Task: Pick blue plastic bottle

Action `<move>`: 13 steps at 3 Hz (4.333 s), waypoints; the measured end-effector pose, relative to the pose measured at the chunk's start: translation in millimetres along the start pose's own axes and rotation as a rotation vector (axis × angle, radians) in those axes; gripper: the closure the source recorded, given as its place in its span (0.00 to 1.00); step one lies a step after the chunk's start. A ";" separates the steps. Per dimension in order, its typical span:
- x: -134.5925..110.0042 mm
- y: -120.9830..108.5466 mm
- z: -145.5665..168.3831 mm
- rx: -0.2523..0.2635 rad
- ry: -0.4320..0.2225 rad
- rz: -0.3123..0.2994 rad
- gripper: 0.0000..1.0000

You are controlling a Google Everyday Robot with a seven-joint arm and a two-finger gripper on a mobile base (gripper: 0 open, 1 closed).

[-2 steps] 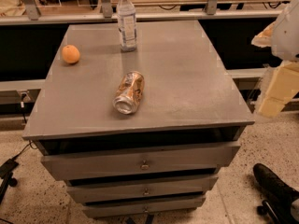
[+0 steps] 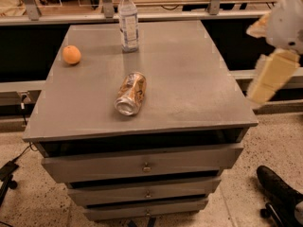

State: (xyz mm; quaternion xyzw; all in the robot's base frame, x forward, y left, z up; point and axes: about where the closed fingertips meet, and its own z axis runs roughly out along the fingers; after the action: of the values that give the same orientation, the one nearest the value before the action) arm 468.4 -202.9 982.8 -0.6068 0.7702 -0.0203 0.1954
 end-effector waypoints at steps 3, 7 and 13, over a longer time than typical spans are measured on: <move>-95.8 -106.8 20.8 0.126 -0.208 -0.001 0.00; -203.3 -222.3 146.1 0.068 -0.723 0.246 0.00; -273.1 -253.0 195.4 0.101 -1.019 0.346 0.00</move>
Offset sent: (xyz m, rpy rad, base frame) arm 0.1497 0.0823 0.0513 0.1581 -0.2499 -0.0223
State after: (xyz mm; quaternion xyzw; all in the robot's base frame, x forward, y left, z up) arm 817.7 28.3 945.8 -0.3939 0.6647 0.2719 0.5736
